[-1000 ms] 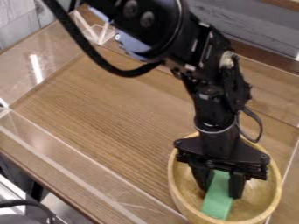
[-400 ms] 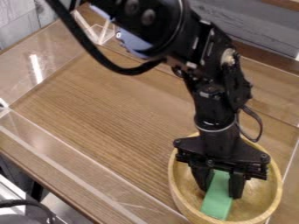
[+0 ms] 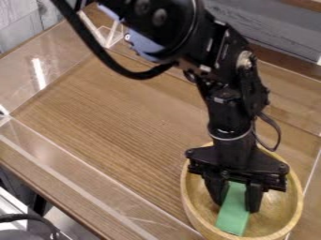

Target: Put the green block in the brown bowl

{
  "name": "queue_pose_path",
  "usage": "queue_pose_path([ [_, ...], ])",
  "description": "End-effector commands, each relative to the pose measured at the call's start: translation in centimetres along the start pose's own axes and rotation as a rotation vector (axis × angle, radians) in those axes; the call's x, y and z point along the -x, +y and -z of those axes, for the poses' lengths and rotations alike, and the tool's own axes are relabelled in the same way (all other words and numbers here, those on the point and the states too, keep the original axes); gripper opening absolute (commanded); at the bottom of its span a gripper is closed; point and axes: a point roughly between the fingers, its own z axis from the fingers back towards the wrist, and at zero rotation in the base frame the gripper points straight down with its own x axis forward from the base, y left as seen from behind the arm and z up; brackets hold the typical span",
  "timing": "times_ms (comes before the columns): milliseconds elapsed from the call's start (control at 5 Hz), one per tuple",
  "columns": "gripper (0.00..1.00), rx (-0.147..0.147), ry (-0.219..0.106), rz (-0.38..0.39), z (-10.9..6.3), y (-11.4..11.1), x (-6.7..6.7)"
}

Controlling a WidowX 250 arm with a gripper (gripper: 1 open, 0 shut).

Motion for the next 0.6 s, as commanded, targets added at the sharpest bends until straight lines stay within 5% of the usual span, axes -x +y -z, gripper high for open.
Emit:
queue_pose_path([
  [0, 0.0, 0.012, -0.013, 0.004, -0.65, -0.41, -0.45],
  [400, 0.0, 0.013, 0.003, -0.003, -0.62, -0.3, -0.28],
])
